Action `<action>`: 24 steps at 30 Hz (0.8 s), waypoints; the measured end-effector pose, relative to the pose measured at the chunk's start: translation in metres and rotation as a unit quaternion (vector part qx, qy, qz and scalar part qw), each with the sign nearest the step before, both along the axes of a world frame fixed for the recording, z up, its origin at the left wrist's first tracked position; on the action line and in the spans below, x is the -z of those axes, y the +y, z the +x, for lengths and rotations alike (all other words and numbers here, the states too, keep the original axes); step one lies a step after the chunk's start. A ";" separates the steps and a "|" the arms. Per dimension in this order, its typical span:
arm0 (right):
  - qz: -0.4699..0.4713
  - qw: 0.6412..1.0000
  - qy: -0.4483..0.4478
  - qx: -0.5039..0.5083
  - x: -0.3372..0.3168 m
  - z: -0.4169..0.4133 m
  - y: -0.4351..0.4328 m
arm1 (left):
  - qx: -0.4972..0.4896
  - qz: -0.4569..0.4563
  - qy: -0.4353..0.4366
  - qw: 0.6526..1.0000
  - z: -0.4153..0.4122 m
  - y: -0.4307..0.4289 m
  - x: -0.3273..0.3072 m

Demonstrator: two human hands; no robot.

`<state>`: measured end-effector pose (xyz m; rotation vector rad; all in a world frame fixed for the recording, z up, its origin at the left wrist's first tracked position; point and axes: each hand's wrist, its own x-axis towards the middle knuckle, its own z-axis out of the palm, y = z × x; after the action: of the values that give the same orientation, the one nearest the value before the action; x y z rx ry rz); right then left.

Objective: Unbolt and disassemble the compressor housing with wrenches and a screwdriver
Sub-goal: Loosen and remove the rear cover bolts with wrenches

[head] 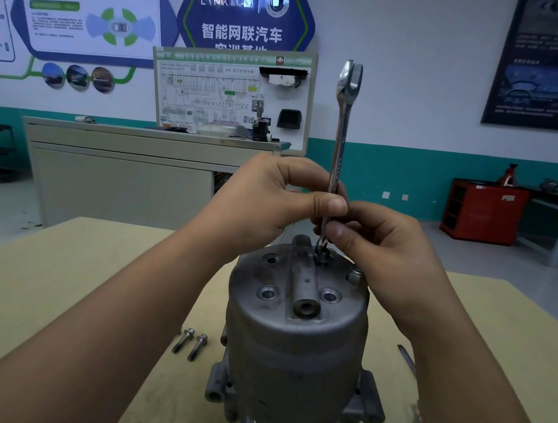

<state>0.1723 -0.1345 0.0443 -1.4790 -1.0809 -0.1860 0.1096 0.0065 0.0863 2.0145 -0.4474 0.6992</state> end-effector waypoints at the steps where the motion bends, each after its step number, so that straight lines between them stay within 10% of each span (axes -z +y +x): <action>1: -0.006 1.000 0.000 -0.003 0.000 0.000 0.000 | -0.004 0.001 0.001 1.000 0.000 0.000 0.001; 24: -0.001 0.999 -0.026 0.037 -0.002 -0.008 0.000 | -0.009 -0.053 -0.020 0.998 0.004 -0.004 0.006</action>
<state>0.1643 -0.1343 0.0466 -1.5251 -1.0693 -0.2769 0.1132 0.0024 0.0803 1.9097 -0.4078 0.7600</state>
